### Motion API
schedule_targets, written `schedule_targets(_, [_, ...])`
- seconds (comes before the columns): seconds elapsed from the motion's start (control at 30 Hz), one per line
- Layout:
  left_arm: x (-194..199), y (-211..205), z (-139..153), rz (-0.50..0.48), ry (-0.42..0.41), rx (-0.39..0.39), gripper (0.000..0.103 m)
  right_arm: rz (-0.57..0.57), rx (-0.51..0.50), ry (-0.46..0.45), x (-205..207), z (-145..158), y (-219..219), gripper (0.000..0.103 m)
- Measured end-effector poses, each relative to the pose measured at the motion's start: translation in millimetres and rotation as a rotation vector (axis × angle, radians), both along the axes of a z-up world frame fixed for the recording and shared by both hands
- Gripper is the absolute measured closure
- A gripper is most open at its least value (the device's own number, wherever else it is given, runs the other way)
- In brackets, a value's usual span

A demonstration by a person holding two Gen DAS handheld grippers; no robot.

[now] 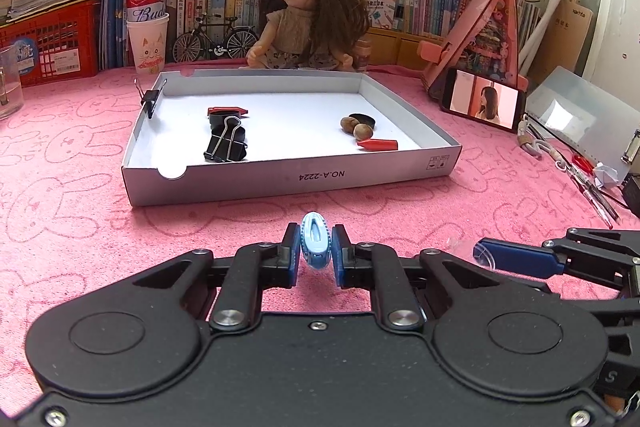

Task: Organize rigid objects
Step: 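Close the left gripper on the blue plastic clip while the right approaches the clear plastic disc, then close the right gripper on the clear plastic disc while the left lifts the blue clip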

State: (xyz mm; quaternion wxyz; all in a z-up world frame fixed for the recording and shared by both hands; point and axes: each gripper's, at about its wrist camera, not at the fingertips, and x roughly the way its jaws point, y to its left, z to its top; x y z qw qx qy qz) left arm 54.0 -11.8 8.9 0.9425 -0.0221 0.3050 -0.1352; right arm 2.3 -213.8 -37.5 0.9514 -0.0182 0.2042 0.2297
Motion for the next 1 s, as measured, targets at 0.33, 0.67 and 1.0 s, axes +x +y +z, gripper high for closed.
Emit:
schedule_targets(0.33, [5.9,1.8,8.5,0.024,-0.022,-0.008,0.088,-0.070,-0.016,0.011,17.0,3.2,0.8,0.070])
schedule_targets(0.67, [13.7,6.1,15.8,0.053,-0.042,-0.014,0.088,-0.148,-0.005,0.030,37.3,7.8,-2.9,0.070])
schedule_targets(1.0, [20.4,5.8,16.1,0.066,-0.048,-0.006,0.088,-0.184,0.002,0.039,52.3,11.0,-5.2,0.070])
